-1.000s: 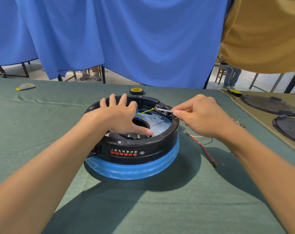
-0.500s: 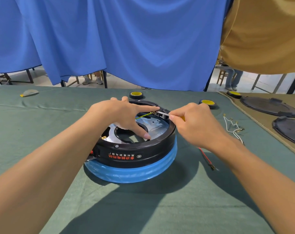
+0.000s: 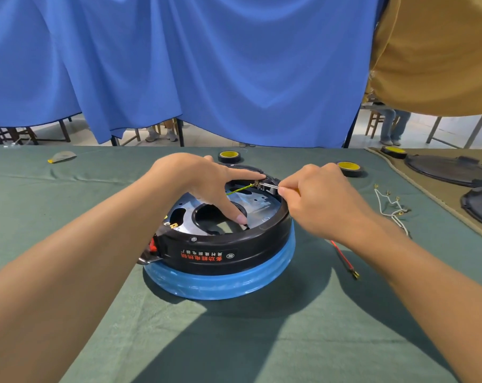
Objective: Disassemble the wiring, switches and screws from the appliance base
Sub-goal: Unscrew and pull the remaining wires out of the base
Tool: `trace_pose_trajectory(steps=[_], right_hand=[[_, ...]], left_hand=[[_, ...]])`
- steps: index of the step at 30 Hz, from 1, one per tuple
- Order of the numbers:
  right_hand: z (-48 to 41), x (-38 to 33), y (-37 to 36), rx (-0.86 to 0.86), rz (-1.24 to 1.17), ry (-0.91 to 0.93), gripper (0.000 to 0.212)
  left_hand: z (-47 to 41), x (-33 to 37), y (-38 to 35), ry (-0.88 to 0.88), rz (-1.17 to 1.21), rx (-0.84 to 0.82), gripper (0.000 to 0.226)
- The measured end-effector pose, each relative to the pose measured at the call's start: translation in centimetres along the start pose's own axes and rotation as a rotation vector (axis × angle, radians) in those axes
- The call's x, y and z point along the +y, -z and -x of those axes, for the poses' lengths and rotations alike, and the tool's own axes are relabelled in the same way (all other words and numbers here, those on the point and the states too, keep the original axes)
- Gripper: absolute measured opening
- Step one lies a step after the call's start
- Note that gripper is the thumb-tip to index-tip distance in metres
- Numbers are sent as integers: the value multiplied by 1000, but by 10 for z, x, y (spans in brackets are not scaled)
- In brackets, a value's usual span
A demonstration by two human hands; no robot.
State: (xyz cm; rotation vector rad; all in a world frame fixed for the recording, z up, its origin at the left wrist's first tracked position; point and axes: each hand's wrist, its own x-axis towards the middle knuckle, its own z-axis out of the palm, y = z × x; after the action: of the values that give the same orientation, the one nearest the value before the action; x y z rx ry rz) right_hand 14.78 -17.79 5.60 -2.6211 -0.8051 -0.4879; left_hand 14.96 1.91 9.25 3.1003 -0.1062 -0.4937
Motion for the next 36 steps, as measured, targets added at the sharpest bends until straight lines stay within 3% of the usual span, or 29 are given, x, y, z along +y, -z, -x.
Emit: trace_pose_trajectory(steps=[13, 16, 28, 36], right_hand=[[-2, 10, 9, -39, -44, 95, 38], [-1, 13, 8, -25, -59, 95, 25], [2, 9, -1, 13, -36, 65, 47], [-1, 18, 7, -41, -96, 116, 29]], left_hand=[[0, 1, 7, -10, -31, -59, 93], [2, 2, 8, -15, -19, -76, 96], [-1, -1, 5, -34, -17, -72, 94], [1, -1, 6, -18, 7, -32, 88]])
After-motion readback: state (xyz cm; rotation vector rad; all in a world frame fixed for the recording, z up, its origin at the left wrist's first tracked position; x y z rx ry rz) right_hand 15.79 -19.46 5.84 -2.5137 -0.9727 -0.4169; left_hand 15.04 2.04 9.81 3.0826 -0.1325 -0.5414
